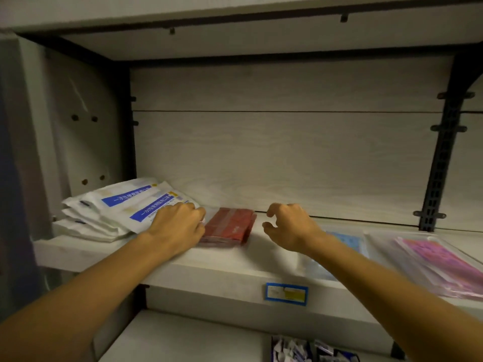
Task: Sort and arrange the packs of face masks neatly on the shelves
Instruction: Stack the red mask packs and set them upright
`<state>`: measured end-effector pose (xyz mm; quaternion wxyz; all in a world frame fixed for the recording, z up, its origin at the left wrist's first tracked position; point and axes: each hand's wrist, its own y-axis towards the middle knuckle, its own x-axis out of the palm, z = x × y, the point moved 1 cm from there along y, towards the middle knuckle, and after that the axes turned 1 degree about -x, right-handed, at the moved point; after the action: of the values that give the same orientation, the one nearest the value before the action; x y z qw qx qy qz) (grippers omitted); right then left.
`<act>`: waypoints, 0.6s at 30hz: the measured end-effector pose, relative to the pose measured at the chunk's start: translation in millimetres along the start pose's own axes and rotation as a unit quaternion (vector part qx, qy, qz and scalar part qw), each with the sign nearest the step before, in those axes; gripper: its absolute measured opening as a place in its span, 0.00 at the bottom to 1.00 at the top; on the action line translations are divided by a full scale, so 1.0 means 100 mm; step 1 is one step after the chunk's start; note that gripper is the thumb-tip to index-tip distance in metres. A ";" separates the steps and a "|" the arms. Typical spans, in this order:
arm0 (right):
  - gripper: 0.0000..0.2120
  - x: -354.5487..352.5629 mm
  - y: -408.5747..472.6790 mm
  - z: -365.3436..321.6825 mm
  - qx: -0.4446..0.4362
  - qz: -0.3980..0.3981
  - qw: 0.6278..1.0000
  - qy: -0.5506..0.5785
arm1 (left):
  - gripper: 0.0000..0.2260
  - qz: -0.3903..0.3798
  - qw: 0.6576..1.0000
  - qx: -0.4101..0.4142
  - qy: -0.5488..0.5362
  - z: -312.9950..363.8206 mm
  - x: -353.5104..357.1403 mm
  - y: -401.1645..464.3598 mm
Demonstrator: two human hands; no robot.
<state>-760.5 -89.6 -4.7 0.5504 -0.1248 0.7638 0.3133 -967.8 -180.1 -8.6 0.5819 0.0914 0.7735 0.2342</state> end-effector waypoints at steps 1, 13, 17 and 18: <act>0.18 0.02 0.03 -0.07 0.015 -0.008 1.000 0.014 | 0.12 0.006 1.000 0.008 -0.004 -0.06 0.01 0.03; 0.14 0.30 0.31 -0.52 0.314 -0.038 0.873 0.372 | 0.14 0.013 0.993 0.116 -0.001 -0.25 0.25 0.32; 0.12 0.27 0.38 -0.60 0.392 -0.055 0.791 0.466 | 0.16 0.005 0.992 0.130 -0.004 -0.25 0.32 0.35; 0.13 0.26 0.39 -0.61 0.404 -0.066 0.777 0.478 | 0.16 0.000 0.991 0.131 -0.007 -0.26 0.34 0.35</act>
<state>-837.4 -92.9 -3.4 0.1331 -0.0745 0.9750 -0.1615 -1006.9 -142.3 -16.0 0.5704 0.1686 0.7932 0.1306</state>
